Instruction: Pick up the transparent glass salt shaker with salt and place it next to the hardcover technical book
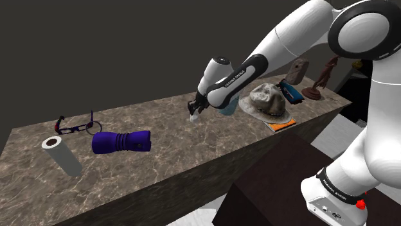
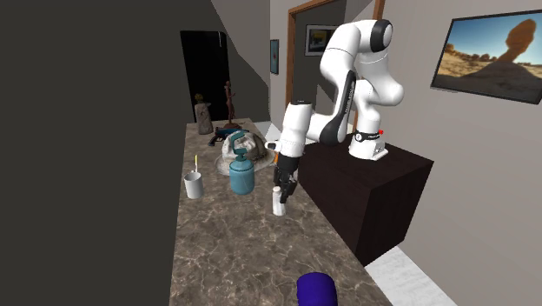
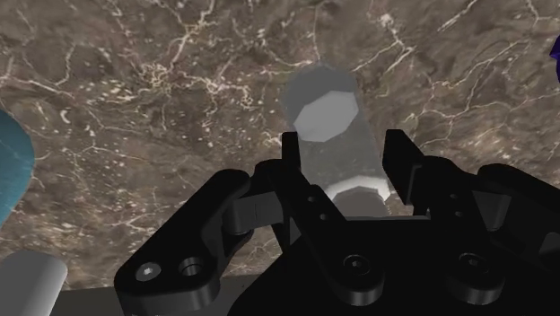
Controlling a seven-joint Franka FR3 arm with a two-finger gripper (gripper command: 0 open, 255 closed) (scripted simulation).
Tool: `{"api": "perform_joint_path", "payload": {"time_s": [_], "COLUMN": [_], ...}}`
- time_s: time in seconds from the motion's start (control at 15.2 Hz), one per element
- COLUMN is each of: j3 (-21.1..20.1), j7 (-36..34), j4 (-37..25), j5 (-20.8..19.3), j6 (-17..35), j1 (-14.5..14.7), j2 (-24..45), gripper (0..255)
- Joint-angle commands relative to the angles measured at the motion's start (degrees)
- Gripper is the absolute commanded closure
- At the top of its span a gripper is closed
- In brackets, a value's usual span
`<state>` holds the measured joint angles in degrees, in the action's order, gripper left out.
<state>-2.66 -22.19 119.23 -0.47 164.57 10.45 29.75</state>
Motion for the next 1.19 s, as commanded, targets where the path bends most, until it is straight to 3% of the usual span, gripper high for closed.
{"api": "perform_joint_path", "payload": {"time_s": [0.0,0.92,1.12], "j3": [-0.07,-0.51,-1.05], "j7": [0.02,0.21,4.65], "j4": [0.41,0.67,6.37], "j5": [0.05,0.52,2.52], "j6": [-0.9,-8.81,-6.84], "j1": [-0.05,-0.42,-3.7], "j2": [-1.28,-9.47,-13.11], "gripper": [255,255,255]}}
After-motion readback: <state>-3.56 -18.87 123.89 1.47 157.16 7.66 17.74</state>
